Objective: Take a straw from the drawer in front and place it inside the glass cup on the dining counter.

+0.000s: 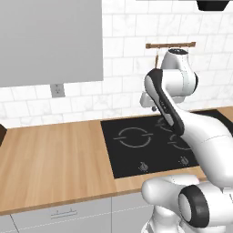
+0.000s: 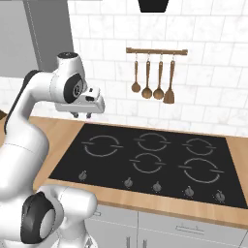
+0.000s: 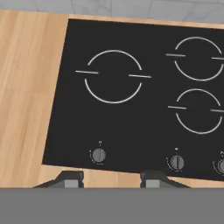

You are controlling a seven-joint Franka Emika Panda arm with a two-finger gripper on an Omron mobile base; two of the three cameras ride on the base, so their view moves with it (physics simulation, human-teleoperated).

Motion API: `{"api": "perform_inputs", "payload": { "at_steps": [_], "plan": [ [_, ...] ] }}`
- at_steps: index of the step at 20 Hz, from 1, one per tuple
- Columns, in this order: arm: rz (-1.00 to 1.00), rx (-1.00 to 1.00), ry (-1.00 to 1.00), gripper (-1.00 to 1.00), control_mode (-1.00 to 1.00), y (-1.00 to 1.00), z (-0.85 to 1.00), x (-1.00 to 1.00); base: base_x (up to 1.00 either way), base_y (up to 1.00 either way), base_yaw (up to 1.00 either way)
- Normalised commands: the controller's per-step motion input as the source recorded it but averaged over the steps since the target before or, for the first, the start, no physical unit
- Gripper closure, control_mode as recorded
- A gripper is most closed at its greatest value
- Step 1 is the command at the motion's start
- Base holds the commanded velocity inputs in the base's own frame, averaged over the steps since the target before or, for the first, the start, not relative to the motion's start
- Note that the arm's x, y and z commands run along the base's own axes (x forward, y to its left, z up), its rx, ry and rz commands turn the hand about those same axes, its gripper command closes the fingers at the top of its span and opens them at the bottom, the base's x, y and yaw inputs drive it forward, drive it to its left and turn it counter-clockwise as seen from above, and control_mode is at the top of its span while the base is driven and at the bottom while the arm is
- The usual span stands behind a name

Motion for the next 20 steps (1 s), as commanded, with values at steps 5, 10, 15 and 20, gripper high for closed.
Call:
{"api": "perform_inputs", "payload": {
  "at_steps": [5, 10, 15, 20],
  "plan": [
    [-0.02, 0.00, -0.05, -1.00, -1.00, -0.16, -0.11, -0.68, 0.00, 0.00, 0.00],
    [-0.05, 0.00, 0.00, -1.00, -1.00, -0.08, -0.47, -0.95, 0.00, 0.00, 0.00],
    [0.00, 0.00, 0.00, -1.00, -1.00, 0.00, -0.59, -0.54, 0.00, 0.00, 0.00],
    [-0.01, 0.00, 0.00, -1.00, -1.00, 0.00, -0.48, -0.31, 0.00, 0.00, 0.00]
  ]
}}
